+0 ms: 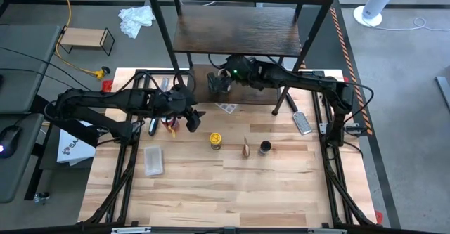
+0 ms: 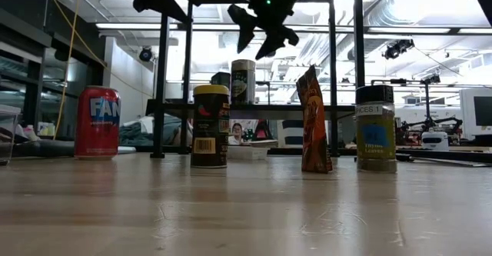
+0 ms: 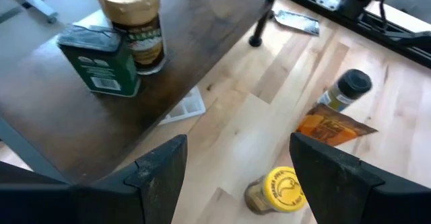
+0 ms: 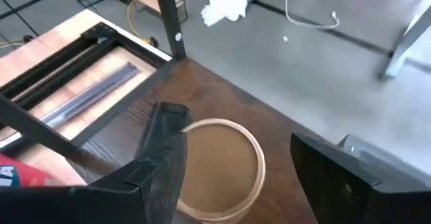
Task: Shelf spices
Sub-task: Remove the brown seasoning bottle from the bottom shelf
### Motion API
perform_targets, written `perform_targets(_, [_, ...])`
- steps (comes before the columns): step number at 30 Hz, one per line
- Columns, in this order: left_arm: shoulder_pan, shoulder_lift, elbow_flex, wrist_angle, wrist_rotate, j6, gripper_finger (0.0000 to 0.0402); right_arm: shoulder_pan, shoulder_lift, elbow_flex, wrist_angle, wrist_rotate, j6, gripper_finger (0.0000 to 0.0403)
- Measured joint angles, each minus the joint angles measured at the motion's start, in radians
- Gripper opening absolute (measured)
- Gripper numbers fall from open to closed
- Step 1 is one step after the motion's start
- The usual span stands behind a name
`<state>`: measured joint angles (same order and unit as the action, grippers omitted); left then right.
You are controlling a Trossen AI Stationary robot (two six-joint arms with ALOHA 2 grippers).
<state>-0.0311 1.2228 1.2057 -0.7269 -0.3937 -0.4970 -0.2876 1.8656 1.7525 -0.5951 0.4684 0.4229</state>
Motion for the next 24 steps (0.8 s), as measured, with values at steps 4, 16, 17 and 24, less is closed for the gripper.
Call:
perform_targets(4, [0.0,0.0,0.0,0.0,0.019,-0.015,0.0257,-0.015,0.0,-0.001,0.012,-0.058,0.038,0.026])
perform_targets(16, [0.0,0.0,0.0,0.0,0.032,-0.025,0.0257,-0.012,0.003,0.002,0.135,-0.103,-0.059,0.026])
perform_targets(17, [0.0,0.0,0.0,0.0,0.032,-0.025,0.0257,-0.011,0.002,0.002,0.142,-0.103,-0.061,0.026])
perform_targets(24, [0.0,0.0,0.0,-0.002,0.037,-0.025,0.0257,0.009,0.001,0.002,0.156,-0.234,-0.196,0.0266])
